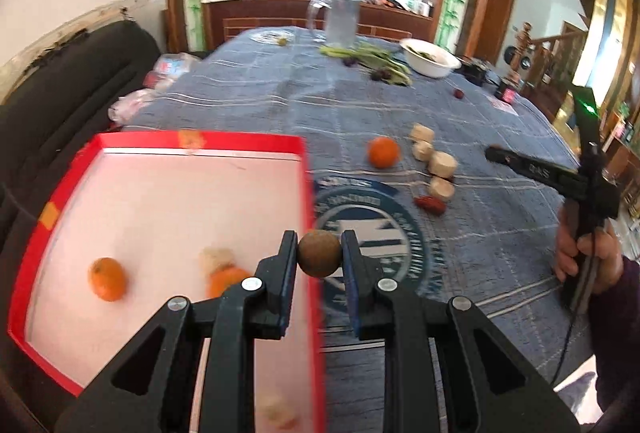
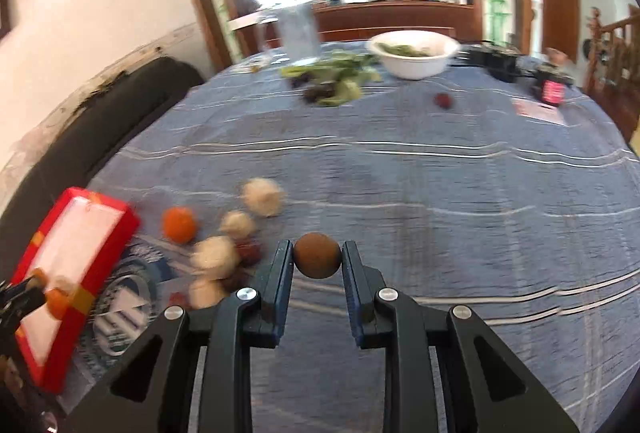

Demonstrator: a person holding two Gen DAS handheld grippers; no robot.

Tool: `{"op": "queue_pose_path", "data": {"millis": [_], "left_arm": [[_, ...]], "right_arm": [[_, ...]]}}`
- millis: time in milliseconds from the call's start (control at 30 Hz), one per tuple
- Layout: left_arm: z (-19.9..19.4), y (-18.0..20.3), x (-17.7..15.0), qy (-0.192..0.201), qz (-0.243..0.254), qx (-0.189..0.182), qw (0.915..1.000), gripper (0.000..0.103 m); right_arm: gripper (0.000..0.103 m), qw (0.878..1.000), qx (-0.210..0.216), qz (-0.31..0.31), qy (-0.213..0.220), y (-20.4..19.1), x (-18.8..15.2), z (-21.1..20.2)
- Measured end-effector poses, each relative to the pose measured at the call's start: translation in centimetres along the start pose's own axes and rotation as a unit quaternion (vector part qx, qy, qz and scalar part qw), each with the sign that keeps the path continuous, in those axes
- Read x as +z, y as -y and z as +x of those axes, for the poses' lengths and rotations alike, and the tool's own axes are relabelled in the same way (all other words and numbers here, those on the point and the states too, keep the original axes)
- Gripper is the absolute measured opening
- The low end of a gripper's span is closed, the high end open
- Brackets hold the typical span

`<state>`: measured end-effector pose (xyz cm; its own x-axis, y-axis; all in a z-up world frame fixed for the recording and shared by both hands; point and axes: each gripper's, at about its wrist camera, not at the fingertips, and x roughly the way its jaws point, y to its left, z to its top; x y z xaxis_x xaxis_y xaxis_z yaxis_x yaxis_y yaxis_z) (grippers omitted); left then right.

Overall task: Organize fruits
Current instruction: 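Carry both kiwis into the red tray and open both tools to release them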

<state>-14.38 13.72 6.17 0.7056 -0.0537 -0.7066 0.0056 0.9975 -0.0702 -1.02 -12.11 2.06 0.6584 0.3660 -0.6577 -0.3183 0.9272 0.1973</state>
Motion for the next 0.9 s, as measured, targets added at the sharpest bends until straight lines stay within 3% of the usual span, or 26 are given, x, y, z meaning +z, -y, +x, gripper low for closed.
{"op": "queue_pose_path", "data": {"millis": [300,467,900], "left_arm": [[-1.0,-6.1,-0.9,0.007,-0.048,0.047,0.9977,0.024],[-0.9,-7.8,-1.7,0.000,-0.062,0.058,0.9964,0.024],[0.7,-8.3,-2.5,-0.010,-0.045,0.090,0.9948,0.024]], "right_arm": [[0.023,0.989,0.128,-0.068,-0.016,-12.8,-0.6,0.9],[0.023,0.980,0.176,-0.093,-0.028,-18.1,-0.8,2.3],[0.024,0.972,0.186,-0.125,-0.068,-20.5,-2.4,5.1]]}}
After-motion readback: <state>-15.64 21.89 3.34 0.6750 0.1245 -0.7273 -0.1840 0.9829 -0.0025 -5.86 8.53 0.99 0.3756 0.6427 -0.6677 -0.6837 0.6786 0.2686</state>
